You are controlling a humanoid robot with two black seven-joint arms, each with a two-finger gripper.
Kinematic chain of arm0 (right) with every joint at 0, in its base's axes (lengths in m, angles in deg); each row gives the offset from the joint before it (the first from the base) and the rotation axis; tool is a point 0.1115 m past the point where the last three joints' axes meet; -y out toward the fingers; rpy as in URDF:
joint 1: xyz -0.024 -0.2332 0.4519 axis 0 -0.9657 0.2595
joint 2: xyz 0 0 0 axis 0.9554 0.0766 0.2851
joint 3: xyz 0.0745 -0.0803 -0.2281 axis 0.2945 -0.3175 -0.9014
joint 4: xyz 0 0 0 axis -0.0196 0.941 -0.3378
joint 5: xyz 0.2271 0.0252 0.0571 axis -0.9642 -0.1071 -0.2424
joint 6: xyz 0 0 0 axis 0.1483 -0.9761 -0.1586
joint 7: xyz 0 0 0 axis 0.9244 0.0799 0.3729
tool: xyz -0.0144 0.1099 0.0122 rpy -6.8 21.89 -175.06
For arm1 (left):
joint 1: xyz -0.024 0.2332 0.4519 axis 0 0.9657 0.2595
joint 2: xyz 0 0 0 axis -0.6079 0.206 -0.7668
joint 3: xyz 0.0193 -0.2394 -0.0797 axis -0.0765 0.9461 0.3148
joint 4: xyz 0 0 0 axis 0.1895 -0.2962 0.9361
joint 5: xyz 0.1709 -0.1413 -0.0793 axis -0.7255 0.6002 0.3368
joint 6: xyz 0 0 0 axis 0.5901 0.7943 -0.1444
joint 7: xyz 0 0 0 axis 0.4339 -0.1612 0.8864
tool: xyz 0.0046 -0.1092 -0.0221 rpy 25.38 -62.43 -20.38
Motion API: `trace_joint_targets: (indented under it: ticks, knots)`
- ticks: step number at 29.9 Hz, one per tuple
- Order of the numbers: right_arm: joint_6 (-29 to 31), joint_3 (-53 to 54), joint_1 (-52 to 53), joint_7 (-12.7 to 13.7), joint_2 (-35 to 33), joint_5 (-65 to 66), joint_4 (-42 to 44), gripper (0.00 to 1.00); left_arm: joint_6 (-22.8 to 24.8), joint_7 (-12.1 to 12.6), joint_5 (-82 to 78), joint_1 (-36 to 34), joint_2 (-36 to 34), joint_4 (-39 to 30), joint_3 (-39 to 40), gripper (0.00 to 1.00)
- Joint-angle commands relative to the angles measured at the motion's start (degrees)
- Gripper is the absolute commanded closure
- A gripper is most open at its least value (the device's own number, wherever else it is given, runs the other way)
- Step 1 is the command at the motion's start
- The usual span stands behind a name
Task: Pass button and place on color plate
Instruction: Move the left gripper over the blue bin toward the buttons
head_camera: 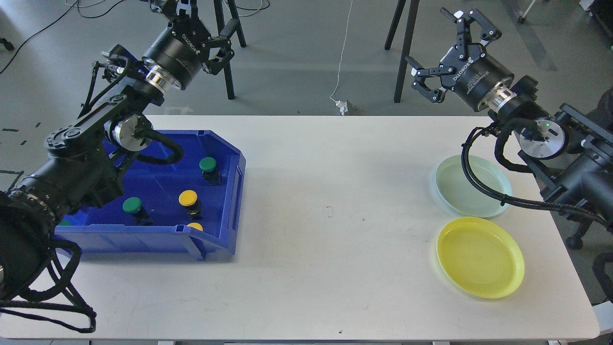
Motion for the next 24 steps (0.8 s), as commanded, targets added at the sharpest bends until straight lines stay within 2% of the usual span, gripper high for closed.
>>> trace_joint_targets:
  ticks: [1, 6, 10, 13, 17, 19, 21, 24]
  knots:
    - [0.0, 0.1, 0.1, 0.0, 0.3, 0.1, -0.1, 0.01, 0.0, 0.0, 0.0, 0.6, -0.3, -0.1, -0.3, 0.00]
    - [0.0, 0.9, 0.1, -0.3, 0.1, 0.1, 0.0, 0.01, 0.0, 0.0, 0.9, 0.3, -0.5, 0.2, 0.8, 0.00]
    - [0.0, 4.5, -0.4, -0.3, 0.0, 0.0, 0.3, 0.01, 0.0, 0.0, 3.9, 1.2, -1.8, 2.8, 5.7, 0.00]
    - [0.0, 5.4, -0.6, -0.3, -0.2, -0.1, 0.9, 0.01, 0.0, 0.0, 6.1, 2.8, -1.4, 1.2, 9.7, 0.00]
    - [0.0, 5.4, -1.0, -0.3, -0.7, -0.2, 0.9, 0.01, 0.0, 0.0, 8.3, 9.7, -1.2, -9.3, 20.1, 0.00]
    - [0.0, 5.4, -1.8, -0.3, -1.7, -0.2, 0.9, 0.01, 0.0, 0.0, 7.7, 11.4, -2.1, -15.8, 22.1, 0.00]
    - [0.0, 5.5, -3.3, -0.3, -3.9, -0.3, 0.9, 0.01, 0.0, 0.0, 4.0, 11.8, -5.9, -21.5, 21.1, 0.00]
    - [0.0, 5.5, -6.3, -0.3, -4.8, -0.3, 0.4, 0.01, 0.0, 0.0, -3.9, 10.0, -14.9, -26.0, 14.2, 0.00]
